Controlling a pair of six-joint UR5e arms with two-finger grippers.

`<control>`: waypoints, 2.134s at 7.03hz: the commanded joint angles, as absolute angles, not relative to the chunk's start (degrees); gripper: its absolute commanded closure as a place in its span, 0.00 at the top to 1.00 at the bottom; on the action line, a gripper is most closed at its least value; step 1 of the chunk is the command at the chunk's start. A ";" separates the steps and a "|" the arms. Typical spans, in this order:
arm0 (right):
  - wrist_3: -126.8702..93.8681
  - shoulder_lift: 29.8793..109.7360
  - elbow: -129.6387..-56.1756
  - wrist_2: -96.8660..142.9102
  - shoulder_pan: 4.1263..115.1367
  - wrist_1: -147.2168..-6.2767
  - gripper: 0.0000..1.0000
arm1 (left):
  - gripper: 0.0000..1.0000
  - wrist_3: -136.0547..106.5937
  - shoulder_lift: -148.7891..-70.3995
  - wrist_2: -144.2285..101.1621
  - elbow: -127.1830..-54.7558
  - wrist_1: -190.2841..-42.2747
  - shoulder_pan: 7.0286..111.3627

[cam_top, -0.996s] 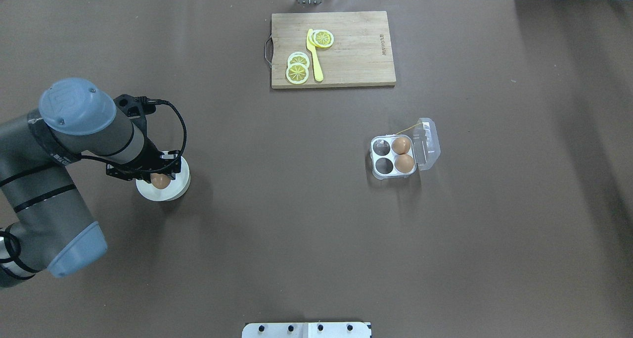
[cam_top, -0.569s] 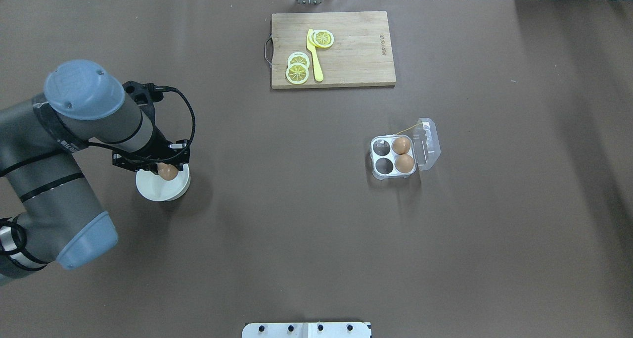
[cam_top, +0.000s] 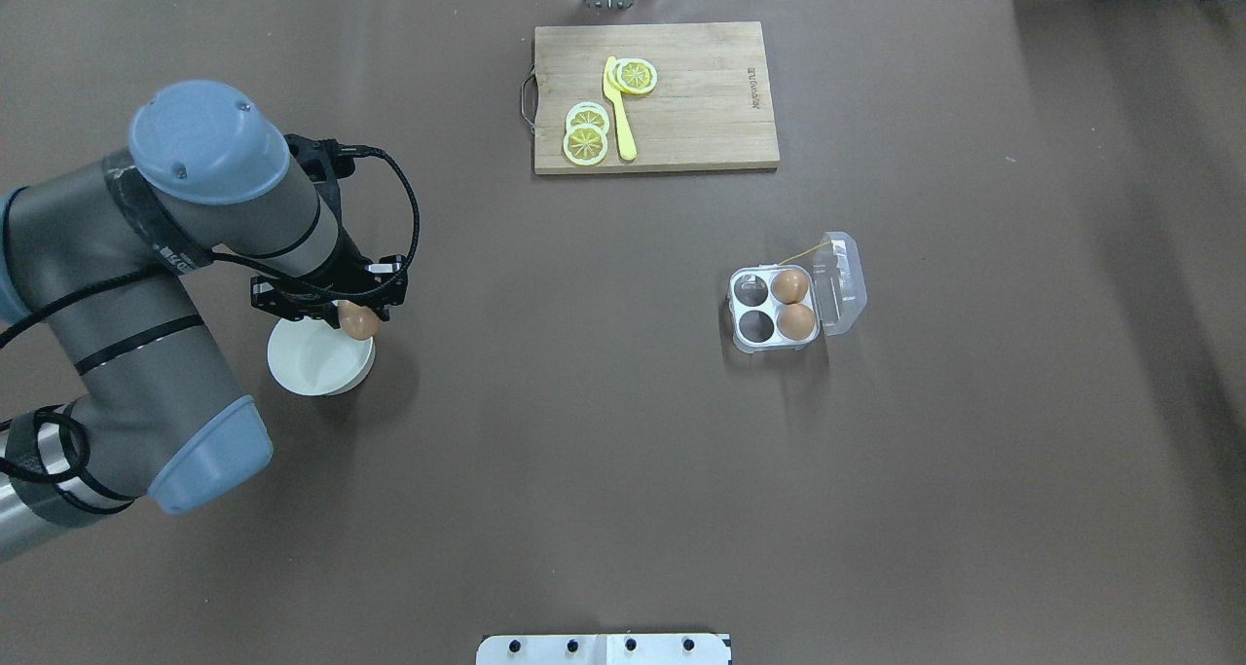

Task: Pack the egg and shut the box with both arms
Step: 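Lift the egg with the left gripper and carry it to the egg box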

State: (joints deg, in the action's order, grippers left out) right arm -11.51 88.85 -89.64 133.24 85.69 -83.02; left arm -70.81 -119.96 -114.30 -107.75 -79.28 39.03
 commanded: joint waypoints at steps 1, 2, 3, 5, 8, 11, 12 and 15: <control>-11.51 88.86 -89.56 133.24 85.69 -83.06 1.00 | 0.38 -71.28 -124.52 -114.43 -103.55 -79.45 38.94; -11.60 88.86 -89.56 133.24 85.69 -83.06 1.00 | 0.38 -71.45 -125.32 -114.52 -103.45 -80.06 38.85; -11.51 88.86 -89.56 133.24 85.69 -83.06 1.00 | 0.38 -71.46 -126.64 -114.43 -102.84 -80.50 38.76; -11.60 88.86 -89.56 133.24 85.69 -83.14 1.00 | 0.38 -71.54 -129.80 -114.43 -97.68 -85.83 38.67; -11.51 88.86 -89.56 133.24 85.69 -83.14 1.00 | 0.38 -71.54 -133.48 -114.43 -92.05 -94.02 38.32; -11.51 88.86 -89.56 133.24 85.69 -83.06 1.00 | 0.38 -73.37 -136.40 -114.43 -88.25 -100.08 37.36; -11.51 88.86 -89.56 133.16 85.69 -83.06 1.00 | 0.38 -75.22 -138.15 -114.35 -85.54 -103.41 36.48; -11.51 88.77 -89.56 132.80 85.69 -83.06 1.00 | 0.38 -77.95 -140.36 -113.64 -82.44 -111.59 34.02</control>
State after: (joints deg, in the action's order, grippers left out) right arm -11.52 88.80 -89.56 132.96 85.69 -83.06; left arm -76.69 -139.87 -113.83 -83.16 -108.29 34.99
